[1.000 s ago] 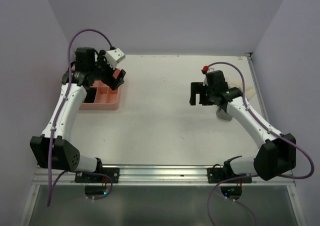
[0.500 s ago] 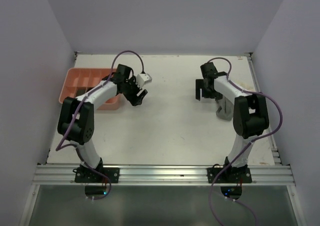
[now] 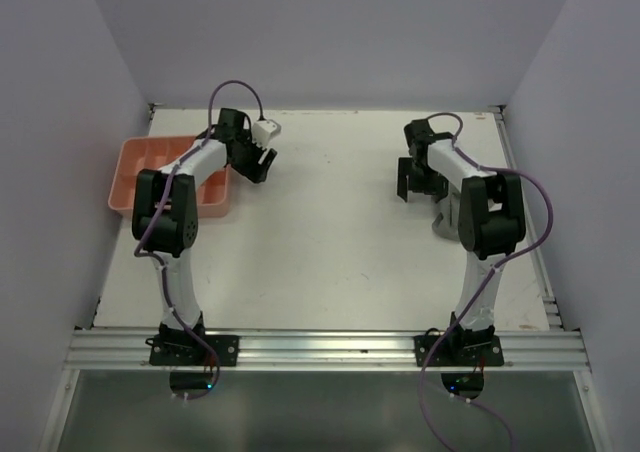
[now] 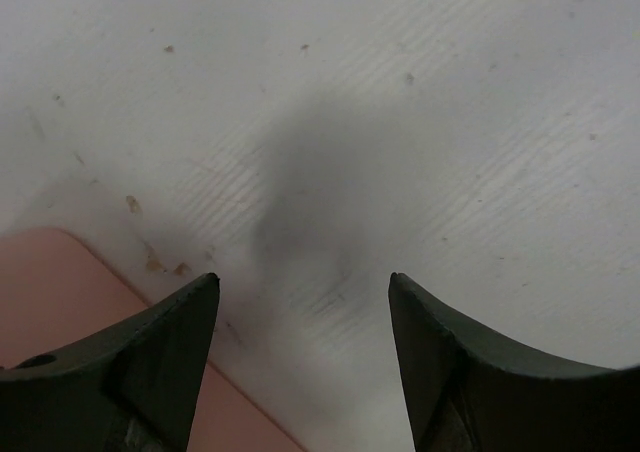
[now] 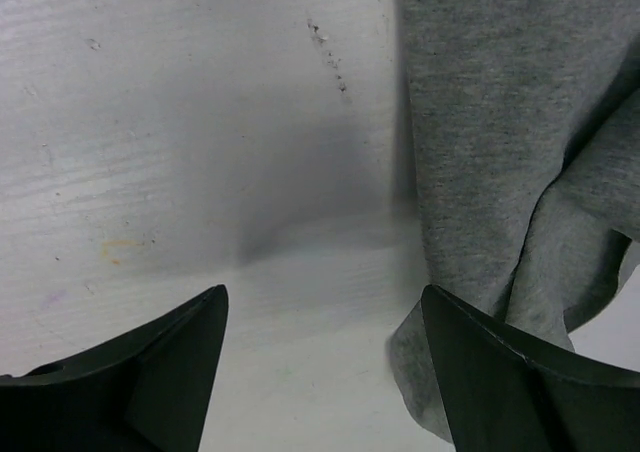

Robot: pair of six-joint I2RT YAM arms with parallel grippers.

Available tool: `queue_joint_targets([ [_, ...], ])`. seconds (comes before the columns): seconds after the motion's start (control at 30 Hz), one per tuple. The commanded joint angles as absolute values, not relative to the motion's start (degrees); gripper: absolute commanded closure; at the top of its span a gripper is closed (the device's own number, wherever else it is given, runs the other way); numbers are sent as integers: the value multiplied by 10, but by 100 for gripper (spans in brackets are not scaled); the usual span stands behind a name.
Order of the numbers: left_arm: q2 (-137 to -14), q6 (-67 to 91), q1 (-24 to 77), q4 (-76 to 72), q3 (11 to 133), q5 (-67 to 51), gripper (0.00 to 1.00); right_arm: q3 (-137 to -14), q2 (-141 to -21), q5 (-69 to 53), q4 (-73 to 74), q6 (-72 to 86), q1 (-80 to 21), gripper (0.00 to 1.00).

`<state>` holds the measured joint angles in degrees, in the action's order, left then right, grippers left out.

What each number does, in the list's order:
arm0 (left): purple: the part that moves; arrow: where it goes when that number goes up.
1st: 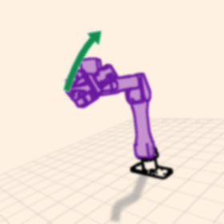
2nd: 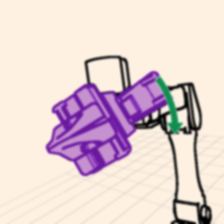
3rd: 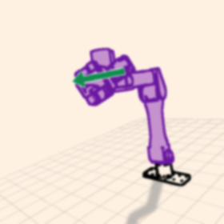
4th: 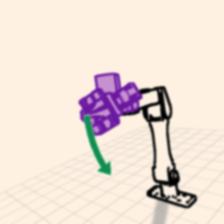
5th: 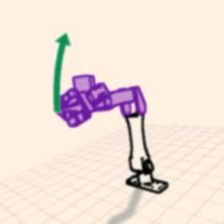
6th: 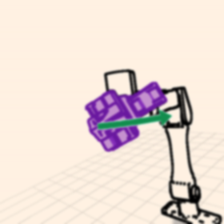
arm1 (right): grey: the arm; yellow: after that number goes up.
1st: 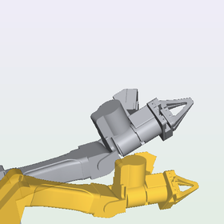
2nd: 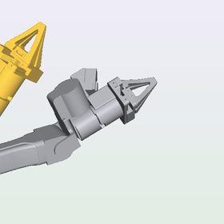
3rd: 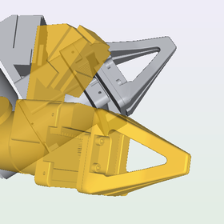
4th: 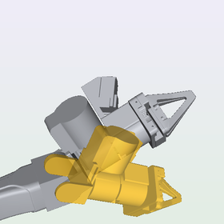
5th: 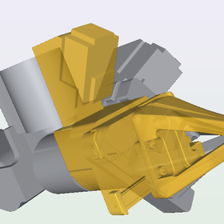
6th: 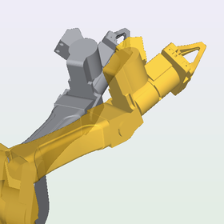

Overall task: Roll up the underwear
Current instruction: Move the underwear to the center of the board

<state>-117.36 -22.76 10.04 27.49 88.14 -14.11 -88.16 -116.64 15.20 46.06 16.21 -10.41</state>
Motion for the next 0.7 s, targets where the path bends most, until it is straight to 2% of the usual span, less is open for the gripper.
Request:
queue_joint_targets([
  [0.0,-1194,-217,71,260,896,-132,27,-895,-1139,189,503,185,-105,18],
  [0.17,-1211,-211,66,265,904,-147,27,-928,-1114,195,508,171,-105,19],
  [0.27,-1216,-218,66,275,907,-174,23,-972,-1117,221,513,164,-104,18],
  [0.43,-1218,-228,67,292,935,-224,19,-1057,-1219,224,559,164,-75,18],
  [0.53,-1218,-233,67,297,963,-232,17,-1061,-1258,212,579,168,-69,19],
  [0.63,-1215,-236,67,299,979,-243,16,-1023,-1256,175,555,173,-69,25],
  [0.67,-1213,-237,67,299,979,-253,16,-1013,-1254,162,541,176,-69,35],
])
